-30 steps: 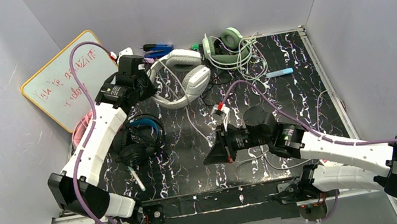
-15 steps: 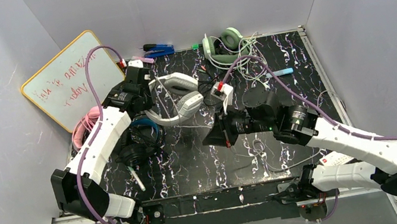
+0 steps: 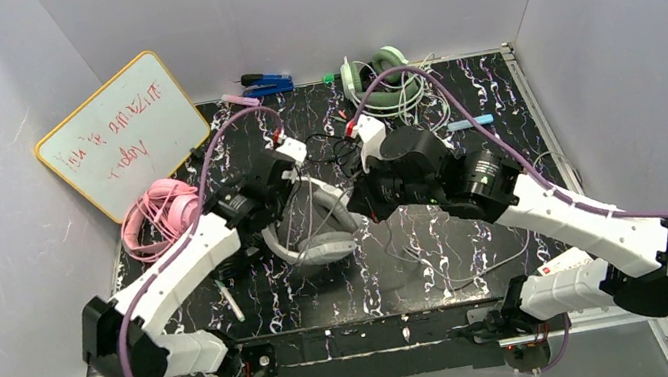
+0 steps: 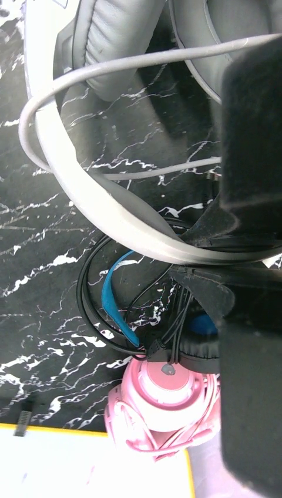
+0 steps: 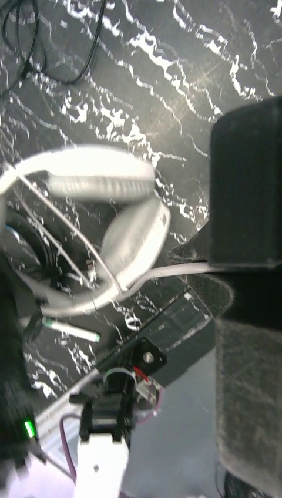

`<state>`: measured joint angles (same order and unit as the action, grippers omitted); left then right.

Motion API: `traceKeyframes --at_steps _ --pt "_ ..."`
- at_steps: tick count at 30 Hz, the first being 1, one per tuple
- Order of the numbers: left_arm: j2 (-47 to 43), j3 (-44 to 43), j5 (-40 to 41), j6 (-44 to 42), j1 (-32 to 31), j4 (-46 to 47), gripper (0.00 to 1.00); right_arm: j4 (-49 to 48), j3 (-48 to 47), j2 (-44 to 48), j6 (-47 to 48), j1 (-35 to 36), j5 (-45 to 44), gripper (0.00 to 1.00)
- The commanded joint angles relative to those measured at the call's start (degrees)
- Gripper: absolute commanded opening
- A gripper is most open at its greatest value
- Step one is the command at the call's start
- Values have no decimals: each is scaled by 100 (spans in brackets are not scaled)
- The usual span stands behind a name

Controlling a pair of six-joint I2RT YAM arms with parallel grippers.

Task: Wrap the headphones
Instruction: Wrap the headphones cable around the headphones.

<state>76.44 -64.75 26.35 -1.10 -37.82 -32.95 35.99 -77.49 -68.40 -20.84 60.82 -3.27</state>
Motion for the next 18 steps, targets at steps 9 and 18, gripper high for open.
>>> traceKeyframes --at_steps 9,18 --pt "-1882 504 -1990 -1126 -562 29 0 -280 199 -66 241 -1144 -58 1" --pt "-2040 138 -4234 -455 -585 -474 0 -898 725 -134 250 -2082 1072 8"
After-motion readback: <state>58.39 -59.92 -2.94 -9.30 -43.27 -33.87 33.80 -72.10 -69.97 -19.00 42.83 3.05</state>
